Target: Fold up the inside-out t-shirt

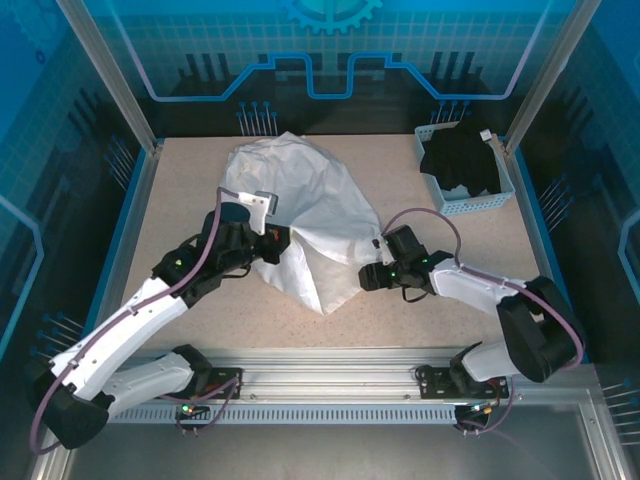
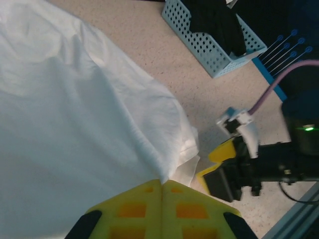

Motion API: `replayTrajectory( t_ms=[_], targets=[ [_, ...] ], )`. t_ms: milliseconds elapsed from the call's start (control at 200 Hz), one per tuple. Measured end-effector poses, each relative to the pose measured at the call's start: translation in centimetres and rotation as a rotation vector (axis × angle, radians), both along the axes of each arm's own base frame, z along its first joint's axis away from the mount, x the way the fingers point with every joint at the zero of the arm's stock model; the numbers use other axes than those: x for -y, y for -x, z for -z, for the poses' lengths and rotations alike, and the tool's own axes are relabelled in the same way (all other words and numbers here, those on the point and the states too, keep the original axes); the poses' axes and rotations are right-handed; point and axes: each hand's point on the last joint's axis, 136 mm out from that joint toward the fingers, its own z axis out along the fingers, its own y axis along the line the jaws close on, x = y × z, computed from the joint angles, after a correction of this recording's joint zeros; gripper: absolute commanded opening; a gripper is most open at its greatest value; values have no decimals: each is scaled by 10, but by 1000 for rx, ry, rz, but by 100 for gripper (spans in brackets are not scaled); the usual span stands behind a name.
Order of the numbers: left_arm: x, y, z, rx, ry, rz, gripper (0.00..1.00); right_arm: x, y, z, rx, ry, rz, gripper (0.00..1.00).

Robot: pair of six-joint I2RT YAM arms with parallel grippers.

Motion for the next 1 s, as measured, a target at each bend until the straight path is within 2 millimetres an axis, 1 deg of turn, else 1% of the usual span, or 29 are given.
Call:
replayTrajectory(
  t_ms=[180, 285, 405, 465, 530, 580, 780, 920, 1000],
  targets=[
    [-2, 4, -33, 52, 37, 4, 0, -2, -12, 18, -10, 34, 32, 63],
    [-4, 8, -50, 81, 57, 6, 0, -1, -17, 20, -28, 54, 55, 58],
    [-8, 11, -61, 100, 66, 3, 0, 1, -21, 24, -50, 88, 74, 52],
    [-10, 11, -63, 104, 66, -3, 0, 2, -22, 24, -60, 102, 81, 51],
    [-13, 12, -63, 103, 62, -12, 0, 3, -23, 25, -65, 113, 83, 46],
    [-14, 11, -63, 102, 60, -16, 0, 4, -23, 26, -67, 125, 85, 44],
    [-18, 10, -60, 100, 42, -35, 0, 3, -22, 26, -42, 198, 67, 44],
    [-22, 9, -58, 98, 29, -52, 0, 2, -22, 25, -27, 210, 54, 43],
    [-24, 8, -57, 96, 22, -63, 0, 0, -23, 24, -21, 207, 45, 41]
  ],
)
